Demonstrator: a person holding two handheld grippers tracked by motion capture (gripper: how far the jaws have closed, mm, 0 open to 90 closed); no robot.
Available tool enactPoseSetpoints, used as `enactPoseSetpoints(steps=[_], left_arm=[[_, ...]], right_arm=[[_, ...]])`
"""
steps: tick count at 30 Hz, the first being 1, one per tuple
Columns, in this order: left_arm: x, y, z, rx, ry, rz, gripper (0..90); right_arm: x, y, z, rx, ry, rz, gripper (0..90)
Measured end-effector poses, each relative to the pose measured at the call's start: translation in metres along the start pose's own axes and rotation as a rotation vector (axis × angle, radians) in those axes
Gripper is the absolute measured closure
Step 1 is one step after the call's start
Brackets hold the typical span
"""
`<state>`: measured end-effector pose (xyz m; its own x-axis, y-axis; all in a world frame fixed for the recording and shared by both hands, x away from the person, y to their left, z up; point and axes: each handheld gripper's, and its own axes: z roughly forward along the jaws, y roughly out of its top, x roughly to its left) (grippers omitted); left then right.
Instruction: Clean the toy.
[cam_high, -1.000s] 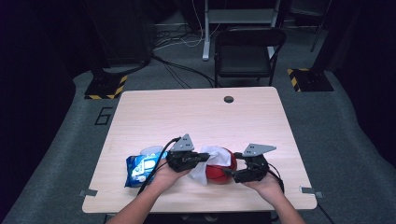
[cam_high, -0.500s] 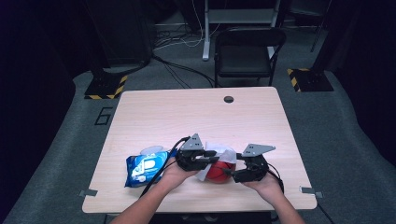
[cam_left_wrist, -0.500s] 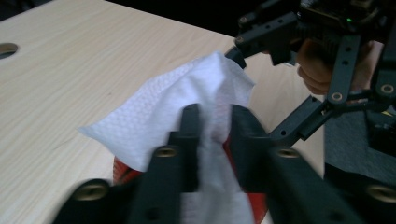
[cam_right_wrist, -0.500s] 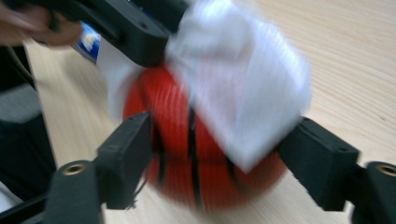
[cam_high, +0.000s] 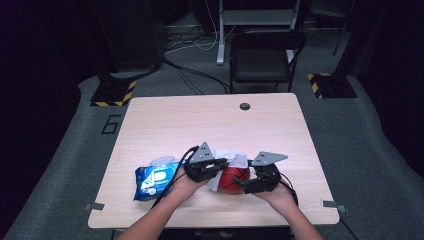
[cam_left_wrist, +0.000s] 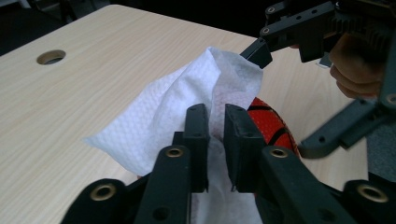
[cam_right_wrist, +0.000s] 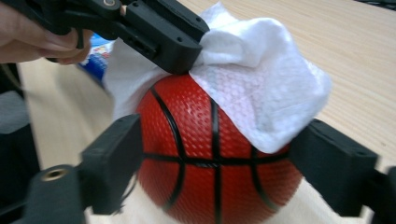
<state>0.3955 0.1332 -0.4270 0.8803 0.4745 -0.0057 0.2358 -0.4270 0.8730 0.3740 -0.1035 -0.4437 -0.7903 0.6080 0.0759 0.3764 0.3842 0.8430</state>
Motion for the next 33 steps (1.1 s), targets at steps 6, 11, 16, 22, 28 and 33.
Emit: enactPoseSetpoints(steps=[6, 11, 16, 22, 28, 33], left_arm=[[0.004, -0.003, -0.001, -0.014, -0.009, -0.015, 87.4], [0.007, -0.004, -0.001, -0.010, -0.005, -0.019, 88.7], [0.008, -0.011, -0.005, 0.000, -0.009, -0.029, 89.0], [0.008, -0.021, -0.005, 0.041, 0.009, -0.034, 89.0], [0.004, -0.026, -0.001, 0.075, -0.005, -0.039, 88.9], [0.000, -0.007, -0.006, 0.008, -0.050, -0.040, 88.9]], right_arm=[[0.002, 0.009, 0.009, -0.043, -0.037, -0.008, 14.2], [-0.003, 0.009, 0.014, -0.034, -0.011, 0.017, 13.6], [-0.009, 0.006, 0.011, -0.029, 0.002, 0.043, 13.7], [-0.018, -0.001, 0.003, -0.023, 0.025, 0.087, 13.9], [-0.026, -0.016, -0.012, -0.020, 0.065, 0.116, 14.2], [-0.023, -0.019, -0.017, -0.013, 0.061, 0.072, 15.1]])
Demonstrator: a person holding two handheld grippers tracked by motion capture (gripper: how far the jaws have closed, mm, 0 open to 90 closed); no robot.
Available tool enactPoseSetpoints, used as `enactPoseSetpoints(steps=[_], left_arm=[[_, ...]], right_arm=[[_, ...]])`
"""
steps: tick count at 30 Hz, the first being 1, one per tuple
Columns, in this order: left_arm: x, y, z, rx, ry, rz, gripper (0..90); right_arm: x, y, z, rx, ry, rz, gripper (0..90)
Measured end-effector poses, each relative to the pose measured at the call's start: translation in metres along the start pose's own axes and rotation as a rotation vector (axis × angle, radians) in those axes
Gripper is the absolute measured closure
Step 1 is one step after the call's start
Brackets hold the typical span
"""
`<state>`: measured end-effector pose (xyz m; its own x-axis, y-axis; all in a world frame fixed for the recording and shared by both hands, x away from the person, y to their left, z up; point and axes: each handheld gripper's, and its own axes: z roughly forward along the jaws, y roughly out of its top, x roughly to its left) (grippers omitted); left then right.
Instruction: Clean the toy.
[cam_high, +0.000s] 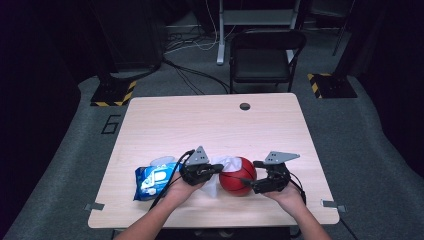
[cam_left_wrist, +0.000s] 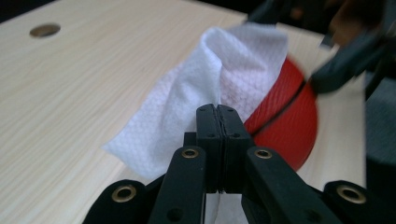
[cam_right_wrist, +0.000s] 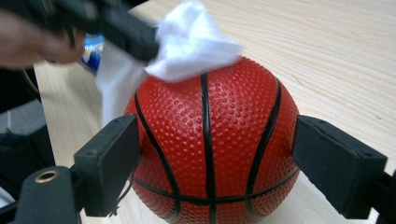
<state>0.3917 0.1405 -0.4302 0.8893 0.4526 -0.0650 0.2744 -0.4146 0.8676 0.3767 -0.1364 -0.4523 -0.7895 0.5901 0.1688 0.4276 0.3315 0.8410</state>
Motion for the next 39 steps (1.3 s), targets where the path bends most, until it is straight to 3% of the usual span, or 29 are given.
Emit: enactPoseSetpoints(steps=[2, 4, 7, 12, 15, 17, 24, 28, 32, 37, 39], left_arm=[[-0.006, 0.016, 0.006, -0.017, -0.015, 0.022, 88.8], [-0.010, 0.025, 0.014, -0.004, -0.012, 0.058, 88.8], [-0.011, 0.024, 0.024, 0.030, -0.017, 0.083, 88.8], [-0.003, 0.011, 0.017, 0.007, 0.011, 0.028, 88.7], [0.007, 0.002, 0.016, 0.053, 0.053, 0.012, 88.6], [0.009, -0.006, 0.019, 0.084, 0.057, -0.013, 88.5], [0.001, -0.013, 0.023, 0.056, 0.028, -0.042, 88.5], [-0.010, -0.009, 0.026, 0.033, -0.004, -0.035, 88.4], [-0.014, -0.003, 0.028, 0.024, -0.023, -0.027, 88.4], [-0.014, 0.012, 0.029, -0.053, -0.044, -0.036, 88.3], [-0.015, 0.013, 0.040, -0.040, -0.064, -0.030, 88.2]], right_arm=[[0.005, -0.002, -0.002, 0.009, -0.012, -0.037, 15.1], [0.007, -0.002, -0.002, 0.011, -0.018, -0.047, 15.1], [0.013, -0.004, -0.002, 0.009, -0.034, -0.069, 15.4], [0.016, -0.005, -0.002, 0.009, -0.045, -0.071, 16.3], [0.016, -0.006, -0.003, 0.013, -0.045, -0.075, 16.5], [0.015, -0.009, -0.006, 0.020, -0.044, -0.075, 16.5], [0.012, -0.023, -0.025, 0.045, -0.042, -0.053, 22.9], [0.026, -0.010, -0.030, -0.022, -0.065, -0.078, 18.1], [0.027, -0.005, -0.026, 0.035, -0.120, -0.131, 16.2], [0.014, -0.017, -0.039, 0.042, -0.091, -0.080, 16.0], [0.009, -0.023, -0.043, 0.045, -0.084, -0.065, 15.4]])
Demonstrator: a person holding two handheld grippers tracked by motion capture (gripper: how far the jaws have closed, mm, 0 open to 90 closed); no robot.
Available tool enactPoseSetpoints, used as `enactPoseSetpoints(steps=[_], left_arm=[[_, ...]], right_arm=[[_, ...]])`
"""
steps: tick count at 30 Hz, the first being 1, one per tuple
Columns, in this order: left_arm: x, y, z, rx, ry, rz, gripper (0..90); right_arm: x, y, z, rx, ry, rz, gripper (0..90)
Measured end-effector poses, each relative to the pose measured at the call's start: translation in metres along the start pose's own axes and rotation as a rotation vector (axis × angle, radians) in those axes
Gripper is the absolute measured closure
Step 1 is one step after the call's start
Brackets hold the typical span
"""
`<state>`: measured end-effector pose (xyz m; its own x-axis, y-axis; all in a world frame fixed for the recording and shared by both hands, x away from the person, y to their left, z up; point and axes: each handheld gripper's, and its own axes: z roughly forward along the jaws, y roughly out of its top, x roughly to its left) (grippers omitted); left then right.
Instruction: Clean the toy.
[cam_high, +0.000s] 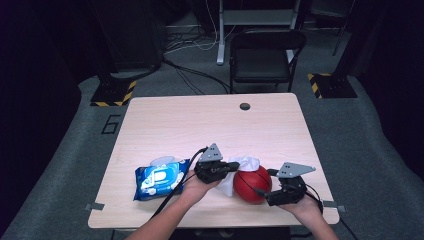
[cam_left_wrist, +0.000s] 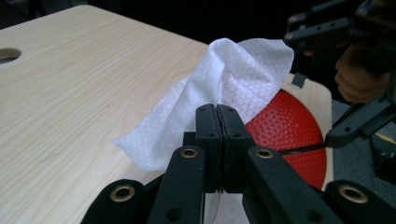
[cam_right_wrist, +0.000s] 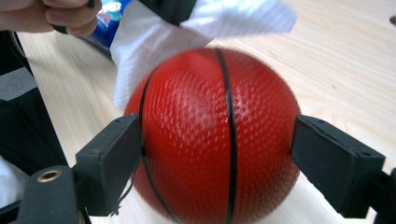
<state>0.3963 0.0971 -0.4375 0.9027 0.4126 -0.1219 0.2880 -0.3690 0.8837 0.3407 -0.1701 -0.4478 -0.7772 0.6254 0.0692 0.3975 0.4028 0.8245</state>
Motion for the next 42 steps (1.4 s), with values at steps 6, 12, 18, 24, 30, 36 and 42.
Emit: enactPoseSetpoints(steps=[6, 12, 18, 24, 30, 36, 42], left_arm=[[-0.001, -0.008, 0.011, 0.011, -0.007, -0.011, 88.3], [0.003, -0.025, 0.016, 0.080, 0.008, -0.028, 88.3], [-0.007, -0.004, 0.010, 0.006, -0.032, 0.003, 88.3], [-0.025, 0.017, 0.021, 0.023, -0.084, 0.085, 88.3], [-0.024, 0.016, 0.022, 0.010, -0.087, 0.066, 88.4], [-0.027, 0.016, 0.024, 0.000, -0.093, 0.065, 88.4], [-0.021, 0.005, 0.017, 0.021, -0.090, 0.063, 88.5]], right_arm=[[-0.003, -0.011, -0.004, 0.013, -0.002, -0.005, 13.8], [-0.003, -0.019, -0.011, 0.028, -0.004, -0.004, 14.1], [-0.004, -0.024, -0.013, 0.026, -0.011, -0.003, 14.1], [-0.004, -0.023, -0.012, 0.019, -0.015, 0.002, 14.2], [-0.004, -0.017, -0.019, -0.020, -0.027, 0.025, 17.8], [0.001, 0.006, 0.000, -0.062, -0.061, 0.048, 11.0], [-0.003, -0.003, -0.008, -0.065, -0.049, 0.066, 11.9]])
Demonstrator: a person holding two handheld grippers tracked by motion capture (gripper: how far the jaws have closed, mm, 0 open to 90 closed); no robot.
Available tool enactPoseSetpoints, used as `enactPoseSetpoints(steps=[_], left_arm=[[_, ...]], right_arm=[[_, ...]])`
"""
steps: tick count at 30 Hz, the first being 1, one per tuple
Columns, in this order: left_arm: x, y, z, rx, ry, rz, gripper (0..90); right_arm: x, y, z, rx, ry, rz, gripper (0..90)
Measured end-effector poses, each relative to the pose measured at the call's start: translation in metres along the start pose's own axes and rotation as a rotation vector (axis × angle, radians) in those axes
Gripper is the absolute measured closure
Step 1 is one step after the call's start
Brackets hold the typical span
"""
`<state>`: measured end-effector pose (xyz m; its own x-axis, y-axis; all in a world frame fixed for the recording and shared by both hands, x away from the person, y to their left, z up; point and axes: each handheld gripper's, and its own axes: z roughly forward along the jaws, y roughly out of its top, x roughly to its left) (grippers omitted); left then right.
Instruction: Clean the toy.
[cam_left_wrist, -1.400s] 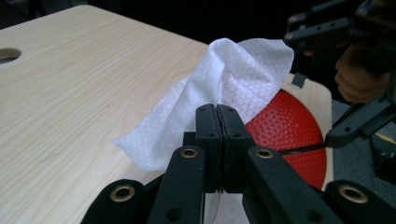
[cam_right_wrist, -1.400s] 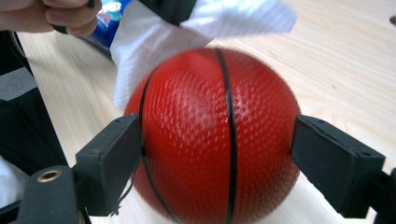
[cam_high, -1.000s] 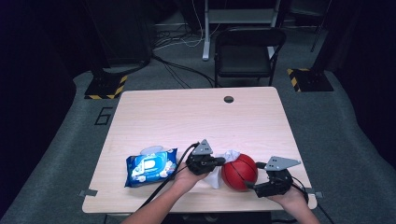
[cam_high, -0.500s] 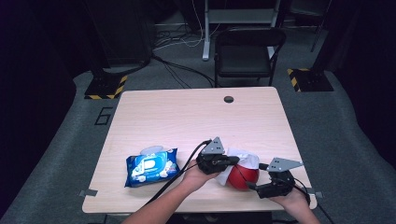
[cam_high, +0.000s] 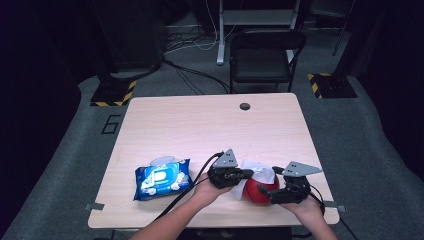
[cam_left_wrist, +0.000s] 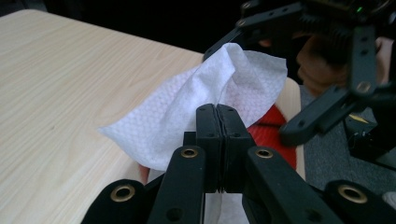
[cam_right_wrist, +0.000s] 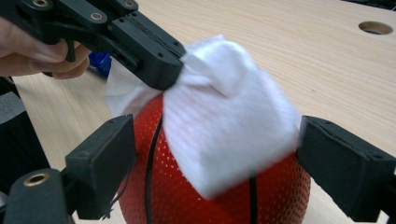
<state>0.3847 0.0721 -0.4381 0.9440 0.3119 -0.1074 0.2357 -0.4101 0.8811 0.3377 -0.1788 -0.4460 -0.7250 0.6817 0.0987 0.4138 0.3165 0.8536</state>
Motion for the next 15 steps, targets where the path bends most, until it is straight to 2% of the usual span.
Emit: enactPoseSetpoints(steps=[4, 8, 9, 15], left_arm=[[0.005, -0.010, 0.003, 0.010, -0.003, -0.037, 88.5], [0.001, -0.013, 0.011, 0.026, -0.010, -0.029, 88.4], [0.001, -0.014, 0.013, 0.031, -0.011, -0.028, 88.4], [-0.005, -0.005, 0.015, 0.011, -0.024, -0.014, 88.3]], right_arm=[[-0.003, -0.007, -0.008, -0.001, 0.008, 0.011, 11.9], [-0.008, -0.019, -0.022, 0.014, 0.019, 0.028, 11.9], [-0.009, -0.027, -0.031, 0.024, 0.023, 0.030, 12.0], [-0.009, -0.033, -0.037, 0.043, 0.031, 0.014, 12.0]])
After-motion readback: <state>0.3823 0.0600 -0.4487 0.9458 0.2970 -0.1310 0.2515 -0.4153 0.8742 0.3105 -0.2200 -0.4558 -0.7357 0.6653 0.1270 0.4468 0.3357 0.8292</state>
